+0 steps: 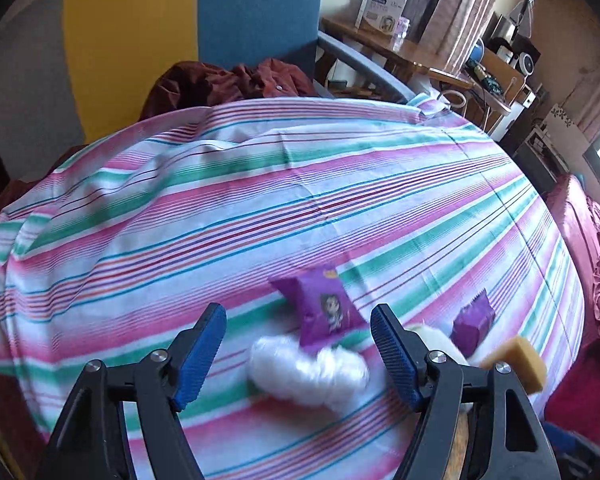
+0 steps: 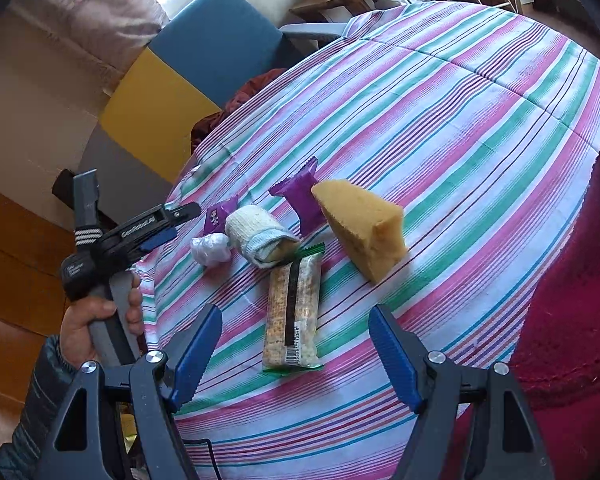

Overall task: Organize objects
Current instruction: 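Grasp the purple snack pack with the left tool, then lift the purple pack with the left tool while the right tool grasps another yellow sponge, then carry the purple pack into the tray with the left tool and release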

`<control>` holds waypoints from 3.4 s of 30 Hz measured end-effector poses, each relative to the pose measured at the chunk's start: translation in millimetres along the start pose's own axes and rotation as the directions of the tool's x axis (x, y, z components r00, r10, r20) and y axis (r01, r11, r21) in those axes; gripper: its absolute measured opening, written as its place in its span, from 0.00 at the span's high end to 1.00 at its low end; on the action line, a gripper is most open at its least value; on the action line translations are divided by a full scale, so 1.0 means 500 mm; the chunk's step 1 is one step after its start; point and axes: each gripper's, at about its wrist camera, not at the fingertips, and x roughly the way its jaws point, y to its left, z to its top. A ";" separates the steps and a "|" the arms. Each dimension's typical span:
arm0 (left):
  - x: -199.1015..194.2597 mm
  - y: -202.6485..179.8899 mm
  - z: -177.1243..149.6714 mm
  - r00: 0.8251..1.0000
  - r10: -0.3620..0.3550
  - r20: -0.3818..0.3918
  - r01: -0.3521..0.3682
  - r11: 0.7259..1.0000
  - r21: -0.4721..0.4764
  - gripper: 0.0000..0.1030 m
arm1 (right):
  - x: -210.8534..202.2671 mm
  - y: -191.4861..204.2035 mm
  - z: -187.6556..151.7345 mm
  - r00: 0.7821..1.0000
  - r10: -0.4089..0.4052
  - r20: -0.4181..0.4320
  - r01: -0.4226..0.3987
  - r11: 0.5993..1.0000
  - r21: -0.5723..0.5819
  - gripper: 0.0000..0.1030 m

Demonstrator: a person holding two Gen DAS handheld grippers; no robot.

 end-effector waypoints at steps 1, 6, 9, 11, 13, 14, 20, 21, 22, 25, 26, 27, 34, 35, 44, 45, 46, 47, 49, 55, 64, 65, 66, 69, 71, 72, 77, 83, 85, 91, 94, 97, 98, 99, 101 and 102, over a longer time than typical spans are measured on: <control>0.017 -0.004 0.009 1.000 0.005 -0.013 -0.005 1.000 0.000 0.27 | 0.000 -0.002 0.000 1.000 0.004 -0.002 -0.004 1.000 0.003 0.25; 0.095 -0.014 0.025 0.993 0.037 -0.108 -0.037 0.999 0.002 0.31 | 0.000 -0.005 0.001 1.000 0.022 -0.005 -0.022 1.000 0.015 0.25; 0.119 -0.024 0.021 0.990 0.050 -0.131 -0.048 0.999 0.020 0.47 | 0.000 -0.005 0.002 1.000 0.016 -0.006 -0.016 1.000 0.017 0.25; 0.116 -0.034 0.019 0.992 0.075 -0.102 -0.069 0.996 0.061 0.60 | -0.001 -0.004 0.003 1.000 0.005 -0.003 -0.005 1.000 0.015 0.25; 0.109 -0.023 0.018 0.994 0.055 -0.094 -0.053 0.998 0.029 0.60 | 0.000 -0.004 0.006 1.000 -0.006 -0.008 0.006 1.000 0.017 0.25; 0.104 -0.019 0.016 0.995 0.058 -0.085 -0.056 0.998 0.026 0.60 | 0.002 -0.005 0.009 1.000 -0.018 -0.012 0.018 1.000 0.019 0.25; 0.034 0.007 0.007 1.000 0.028 -0.012 -0.028 1.000 0.006 0.61 | 0.015 0.005 0.051 0.988 -0.151 0.011 0.152 0.988 -0.037 0.25; 0.015 0.011 0.003 1.000 0.017 0.001 -0.017 1.000 0.002 0.61 | 0.023 0.004 0.061 0.984 -0.180 0.002 0.180 0.983 -0.044 0.25; -0.001 0.014 0.001 1.000 0.011 0.012 -0.011 1.000 0.002 0.61 | 0.032 0.004 0.068 0.979 -0.202 -0.007 0.201 0.978 -0.054 0.25; -0.059 0.022 -0.015 0.999 -0.023 0.047 0.023 1.000 -0.001 0.60 | 0.056 0.002 0.088 0.962 -0.273 -0.024 0.270 0.960 -0.077 0.25; -0.079 0.024 -0.024 0.998 -0.033 0.060 0.033 0.999 0.001 0.60 | 0.063 0.001 0.094 0.960 -0.278 -0.030 0.275 0.958 -0.080 0.25; -0.092 0.023 -0.032 0.997 -0.040 0.070 0.040 0.999 0.003 0.60 | 0.069 0.000 0.099 0.959 -0.282 -0.037 0.279 0.957 -0.082 0.25; -0.171 0.034 -0.110 0.991 -0.090 0.094 0.092 0.996 -0.012 0.60 | 0.105 -0.012 0.111 0.953 -0.282 -0.111 0.275 0.959 -0.072 0.37; -0.179 0.037 -0.124 0.991 -0.093 0.096 0.095 0.995 -0.017 0.60 | 0.107 -0.013 0.112 0.952 -0.286 -0.113 0.280 0.958 -0.069 0.47; -0.273 0.076 -0.273 0.987 -0.090 0.135 0.100 0.993 -0.064 0.60 | 0.099 -0.022 0.118 0.952 -0.293 -0.085 0.292 0.956 -0.027 0.66; -0.280 0.081 -0.285 0.987 -0.090 0.136 0.101 0.992 -0.073 0.60 | 0.098 -0.022 0.119 0.953 -0.291 -0.079 0.291 0.957 -0.022 0.66; -0.290 0.089 -0.301 0.986 -0.089 0.137 0.102 0.991 -0.085 0.60 | 0.097 -0.023 0.119 0.955 -0.289 -0.073 0.288 0.957 -0.018 0.66; -0.299 0.097 -0.318 0.986 -0.085 0.141 0.099 0.990 -0.098 0.60 | 0.096 -0.023 0.120 0.955 -0.287 -0.066 0.287 0.958 -0.013 0.67; -0.317 0.115 -0.347 0.986 -0.075 0.148 0.093 0.989 -0.118 0.60 | 0.100 -0.025 0.121 0.958 -0.279 -0.059 0.280 0.960 -0.002 0.67; -0.365 0.198 -0.428 0.985 -0.025 0.169 0.061 0.975 -0.211 0.60 | 0.077 -0.010 0.121 0.971 -0.239 0.030 0.239 0.971 -0.006 0.67; -0.438 0.418 -0.454 0.981 0.055 0.188 0.039 0.886 -0.461 0.60 | 0.044 -0.006 0.123 0.975 -0.191 0.114 0.191 0.981 0.009 0.67; -0.442 0.439 -0.448 0.980 0.072 0.188 0.028 0.876 -0.481 0.60 | 0.045 -0.002 0.122 0.975 -0.189 0.116 0.189 0.982 0.008 0.67; -0.442 0.458 -0.440 0.979 0.091 0.182 0.011 0.870 -0.494 0.60 | 0.044 0.001 0.120 0.975 -0.187 0.118 0.187 0.982 0.007 0.67; -0.426 0.512 -0.411 0.981 0.128 0.147 -0.030 0.845 -0.535 0.60 | 0.040 0.000 0.118 0.976 -0.178 0.122 0.178 0.984 0.005 0.67; -0.402 0.542 -0.391 0.983 0.139 0.118 -0.048 0.822 -0.567 0.60 | 0.045 0.003 0.120 0.977 -0.170 0.128 0.170 0.985 0.006 0.67; -0.388 0.553 -0.380 0.985 0.138 0.102 -0.055 0.816 -0.576 0.60 | 0.040 0.000 0.119 0.978 -0.166 0.130 0.166 0.986 0.005 0.67; -0.318 0.594 -0.340 0.984 0.175 0.021 -0.128 0.793 -0.595 0.60 | 0.042 0.002 0.118 0.980 -0.150 0.134 0.151 0.989 0.002 0.67; -0.257 0.632 -0.322 0.987 0.156 -0.032 -0.141 0.759 -0.636 0.60 | 0.043 0.002 0.119 0.981 -0.140 0.133 0.142 0.990 -0.002 0.67; -0.241 0.638 -0.320 0.986 0.160 -0.047 -0.153 0.753 -0.640 0.60 | 0.043 0.002 0.118 0.981 -0.139 0.133 0.141 0.990 -0.002 0.67; -0.214 0.649 -0.314 0.979 0.185 -0.079 -0.193 0.746 -0.637 0.60 | 0.044 0.003 0.118 0.982 -0.137 0.131 0.139 0.990 -0.005 0.67; -0.205 0.653 -0.313 0.977 0.194 -0.086 -0.204 0.743 -0.637 0.60 | 0.043 0.003 0.118 0.982 -0.137 0.132 0.138 0.990 -0.004 0.67; -0.203 0.648 -0.309 0.978 0.194 -0.084 -0.202 0.749 -0.630 0.60 | 0.045 0.003 0.118 0.982 -0.139 0.130 0.140 0.990 -0.005 0.67; -0.203 0.647 -0.310 0.977 0.196 -0.083 -0.204 0.749 -0.630 0.59 | 0.045 0.003 0.118 0.982 -0.139 0.130 0.141 0.990 -0.005 0.67; -0.203 0.647 -0.309 0.977 0.197 -0.082 -0.204 0.748 -0.631 0.59 | 0.045 0.003 0.119 0.982 -0.139 0.130 0.141 0.990 -0.005 0.67; -0.207 0.644 -0.307 0.977 0.202 -0.072 -0.202 0.747 -0.634 0.59 | 0.047 0.003 0.119 0.981 -0.144 0.128 0.145 0.989 -0.004 0.67; -0.211 0.642 -0.307 0.977 0.205 -0.065 -0.199 0.747 -0.634 0.58 | 0.047 0.004 0.119 0.981 -0.144 0.127 0.146 0.989 -0.005 0.67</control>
